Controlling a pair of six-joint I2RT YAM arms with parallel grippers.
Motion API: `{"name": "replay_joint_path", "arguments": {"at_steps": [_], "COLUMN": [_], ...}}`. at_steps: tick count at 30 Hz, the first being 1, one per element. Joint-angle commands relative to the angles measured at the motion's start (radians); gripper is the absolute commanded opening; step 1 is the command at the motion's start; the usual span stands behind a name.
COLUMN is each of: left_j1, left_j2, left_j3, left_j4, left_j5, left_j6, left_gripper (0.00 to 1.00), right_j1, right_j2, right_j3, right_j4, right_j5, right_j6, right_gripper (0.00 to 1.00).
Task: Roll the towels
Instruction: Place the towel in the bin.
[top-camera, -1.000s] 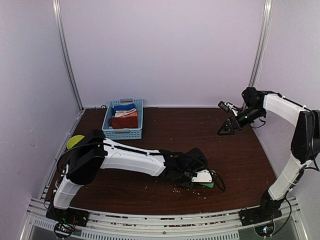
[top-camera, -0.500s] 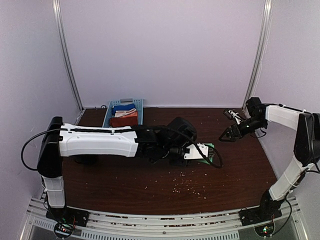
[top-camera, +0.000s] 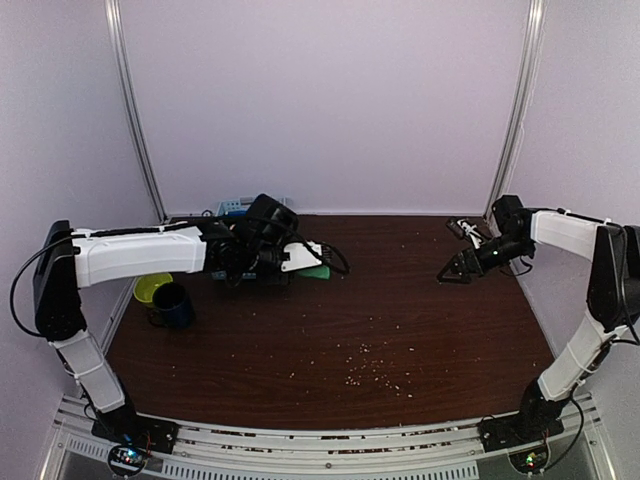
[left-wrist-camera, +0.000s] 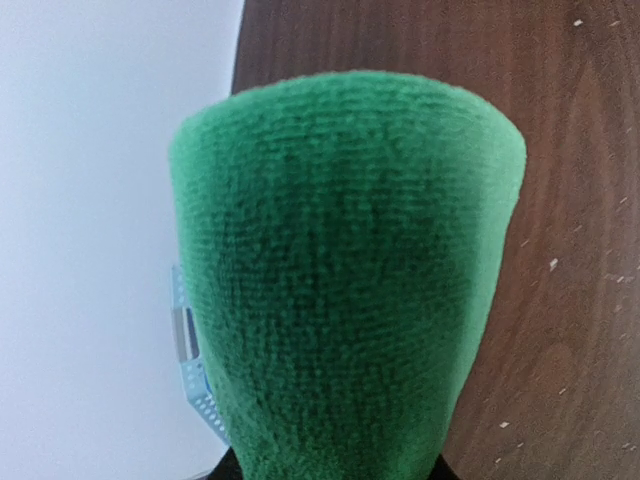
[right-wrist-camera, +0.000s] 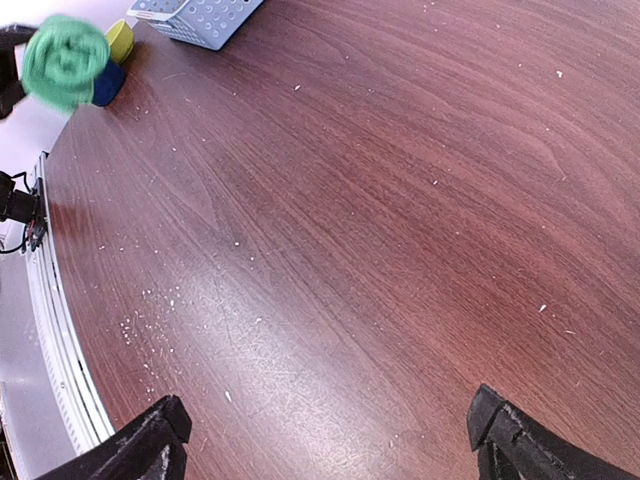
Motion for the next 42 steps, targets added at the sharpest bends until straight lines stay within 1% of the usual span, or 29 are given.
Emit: {"name": "replay_joint_path", "arguments": {"at_steps": [1,4,8,11,15,19,24,27,33,38,42], "left_j1": [0.128,0.226,0.33,0.399,0.481,0.495,0.496,0.496,0.495,0.496,0.5], "left_j2": [-0.131,-0.147,-0.097,-0.037,0.066,0.145,0.238,0.248,0.259,0.313,0.342], "left_j3": [-0.085,-0.102,-0.082,-0.051,0.047,0.093,0.161,0.164,0.125,0.143,0.165], "left_j4": [0.185,0.246,0.273,0.243,0.18,0.16,0.109,0.096,0.13,0.138,0.118], "left_j5": [0.005,0.064,0.153,0.21,0.31,0.348,0.346,0.361,0.325,0.277,0.3], "left_j6": [0.101,0.131,0.149,0.208,0.242,0.266,0.268,0.26,0.29,0.31,0.324], "left_gripper": [0.0,0.0,0.0,0.0,0.0,0.0,0.0,0.0,0.0,0.0,0.0], "right_j1": [-0.007,-0.007,-0.007,-0.008,-0.008,-0.01,-0.017,-0.018,-0.019,-0.019,-0.02], "right_j2": [0.032,0.045,0.044,0.033,0.032,0.031,0.041,0.055,0.065,0.077,0.078], "right_j3": [-0.012,-0.009,-0.006,-0.015,-0.021,-0.024,-0.022,-0.014,-0.01,-0.011,-0.018], "right_j4": [-0.012,-0.025,-0.038,-0.029,-0.023,-0.028,-0.033,-0.05,-0.061,-0.067,-0.06], "right_j5": [-0.033,-0.041,-0.065,-0.069,-0.068,-0.078,-0.077,-0.077,-0.075,-0.075,-0.077], "right_j6": [-0.026,-0.035,-0.046,-0.038,-0.033,-0.043,-0.05,-0.062,-0.072,-0.078,-0.076], "right_gripper": [1.0,1.0,1.0,1.0,1.0,1.0,1.0,1.0,1.0,1.0,1.0]}}
